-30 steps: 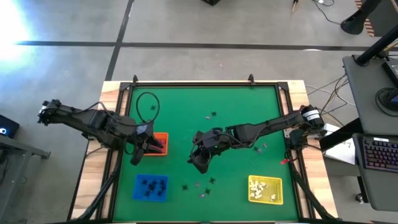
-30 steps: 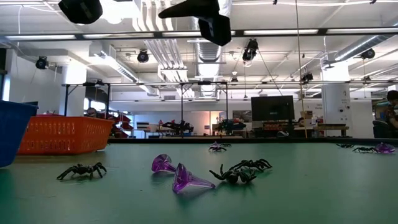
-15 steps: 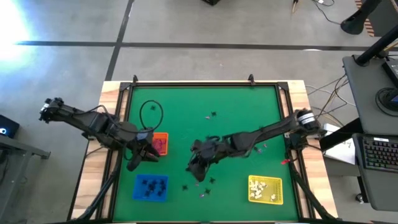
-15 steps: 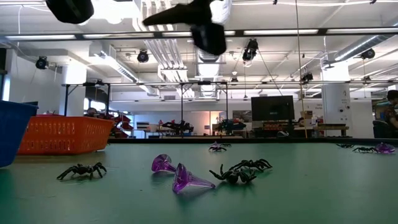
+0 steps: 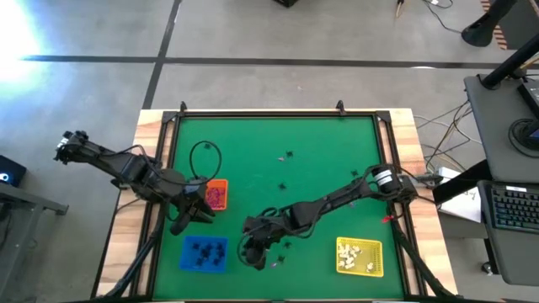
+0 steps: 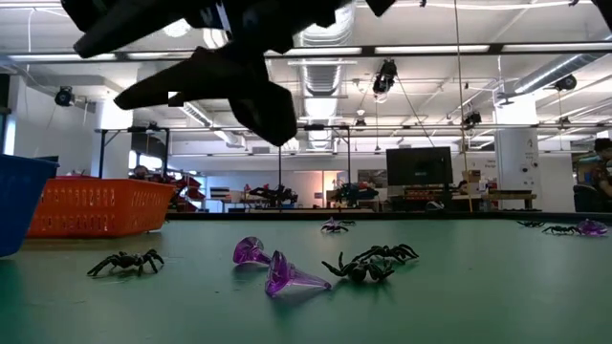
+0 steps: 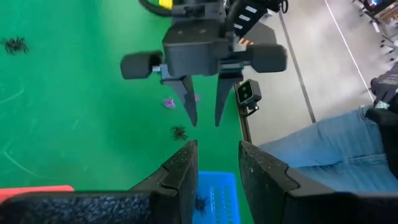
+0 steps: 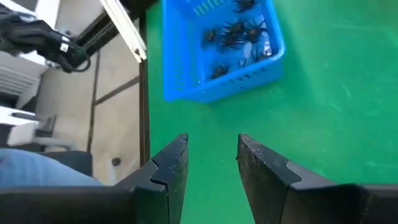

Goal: Sort Halloween decoration
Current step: Put the black spider toy into the blue bin

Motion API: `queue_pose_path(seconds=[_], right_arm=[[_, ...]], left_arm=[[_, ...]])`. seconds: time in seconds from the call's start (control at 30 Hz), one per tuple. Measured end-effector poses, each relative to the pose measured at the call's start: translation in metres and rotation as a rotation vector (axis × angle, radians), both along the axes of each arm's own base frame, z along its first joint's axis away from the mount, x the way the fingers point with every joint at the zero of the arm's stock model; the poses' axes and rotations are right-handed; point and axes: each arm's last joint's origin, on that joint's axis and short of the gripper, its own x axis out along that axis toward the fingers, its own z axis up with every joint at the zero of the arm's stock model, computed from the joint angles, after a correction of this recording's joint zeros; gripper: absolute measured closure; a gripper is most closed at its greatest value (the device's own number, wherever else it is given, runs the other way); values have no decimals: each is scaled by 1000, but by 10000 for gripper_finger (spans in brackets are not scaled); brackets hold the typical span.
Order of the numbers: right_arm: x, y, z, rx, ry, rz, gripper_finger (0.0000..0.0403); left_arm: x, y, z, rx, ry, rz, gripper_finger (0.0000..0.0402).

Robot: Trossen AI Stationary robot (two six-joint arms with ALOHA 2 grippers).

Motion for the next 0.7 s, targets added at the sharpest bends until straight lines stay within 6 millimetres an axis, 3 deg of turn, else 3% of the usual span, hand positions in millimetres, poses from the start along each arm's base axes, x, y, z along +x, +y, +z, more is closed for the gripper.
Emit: queue_pose_path(seconds=[0.43, 0.57, 0.7], right_arm=[[-6, 0, -7, -133, 115, 86, 275], [-17, 3, -10, -170, 236, 103, 278], [-37, 4, 3, -242, 389, 148, 280]], left_arm=[[1, -3, -3, -3, 26, 22, 304], [7, -6, -5, -23, 37, 64, 304], [21, -16, -18, 38, 79, 80, 304]])
